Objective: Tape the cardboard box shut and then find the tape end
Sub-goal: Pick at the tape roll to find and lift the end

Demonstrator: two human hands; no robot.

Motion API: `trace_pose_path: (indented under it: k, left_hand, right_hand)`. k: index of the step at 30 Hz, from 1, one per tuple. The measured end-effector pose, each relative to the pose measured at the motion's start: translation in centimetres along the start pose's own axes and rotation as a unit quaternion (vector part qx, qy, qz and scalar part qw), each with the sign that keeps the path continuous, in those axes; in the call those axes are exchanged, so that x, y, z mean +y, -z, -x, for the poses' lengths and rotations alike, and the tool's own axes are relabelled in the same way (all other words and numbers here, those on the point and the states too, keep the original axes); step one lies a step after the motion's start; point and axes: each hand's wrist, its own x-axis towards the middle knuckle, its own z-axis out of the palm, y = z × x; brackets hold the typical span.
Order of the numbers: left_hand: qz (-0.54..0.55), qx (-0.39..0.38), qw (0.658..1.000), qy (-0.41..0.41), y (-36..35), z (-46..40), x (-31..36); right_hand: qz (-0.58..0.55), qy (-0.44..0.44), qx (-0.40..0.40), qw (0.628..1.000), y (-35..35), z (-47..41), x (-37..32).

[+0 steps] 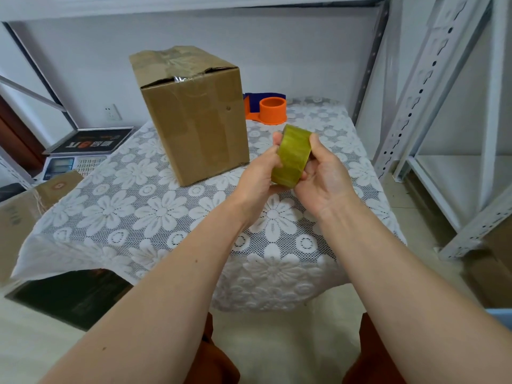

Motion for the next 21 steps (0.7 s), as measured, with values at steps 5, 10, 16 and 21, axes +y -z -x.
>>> trace_pose_path:
  k: [5, 10, 16, 21]
  left_hand:
    - [-0.012, 0.016, 1.000, -0.001, 0.05, -0.21, -0.43]
    - [-0.006, 0.014, 1.000, -0.004, 0.00, -0.08, -0.45]
    - [0.007, 0.011, 1.000, 0.011, 0.00, -0.25, -0.20]
    - [-0.011, 0.028, 1.000, 0.009, 0.02, -0.22, -0.34]
  right_hand:
    - [-0.007, -0.006, -0.002, 1.000, 0.04, 0.09, -0.05]
    - [0.000, -0.006, -0.001, 1.000, 0.17, 0.03, -0.03]
    - [-0.018, -0.006, -0.003, 1.000, 0.18, -0.13, -0.02]
    - [-0.019, -0.008, 0.002, 1.000, 0.15, -0.19, 0.13]
